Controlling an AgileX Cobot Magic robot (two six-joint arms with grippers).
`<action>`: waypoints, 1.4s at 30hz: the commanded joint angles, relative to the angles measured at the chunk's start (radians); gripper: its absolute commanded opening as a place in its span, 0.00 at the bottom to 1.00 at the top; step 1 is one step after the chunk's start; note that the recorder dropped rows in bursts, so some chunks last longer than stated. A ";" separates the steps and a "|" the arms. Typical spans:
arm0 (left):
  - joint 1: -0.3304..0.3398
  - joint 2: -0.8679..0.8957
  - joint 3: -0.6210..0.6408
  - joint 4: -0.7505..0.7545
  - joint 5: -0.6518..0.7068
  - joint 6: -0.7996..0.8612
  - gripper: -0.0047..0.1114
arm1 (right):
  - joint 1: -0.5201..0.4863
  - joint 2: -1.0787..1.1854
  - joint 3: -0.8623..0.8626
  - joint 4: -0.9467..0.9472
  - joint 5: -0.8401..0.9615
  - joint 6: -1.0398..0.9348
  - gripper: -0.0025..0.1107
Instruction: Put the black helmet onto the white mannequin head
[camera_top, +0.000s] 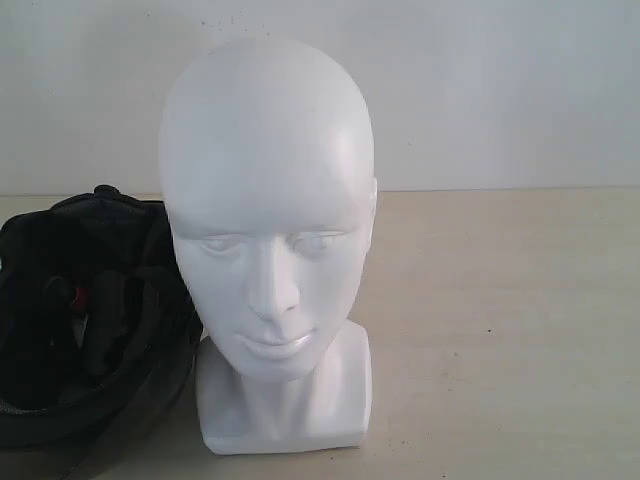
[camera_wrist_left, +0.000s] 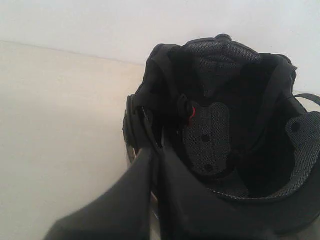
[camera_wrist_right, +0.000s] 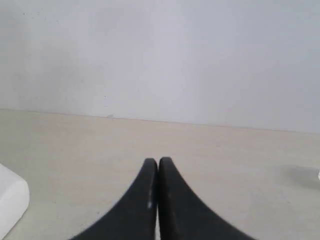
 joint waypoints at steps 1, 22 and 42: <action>0.005 -0.003 0.004 0.005 0.001 -0.003 0.08 | 0.000 -0.006 -0.001 -0.002 -0.006 0.000 0.02; 0.005 -0.003 -0.027 -0.029 -0.008 -0.080 0.08 | 0.000 -0.006 -0.001 -0.002 -0.006 0.000 0.02; 0.005 -0.003 -0.328 -0.389 0.013 -0.092 0.08 | 0.000 -0.006 -0.001 -0.002 -0.006 0.000 0.02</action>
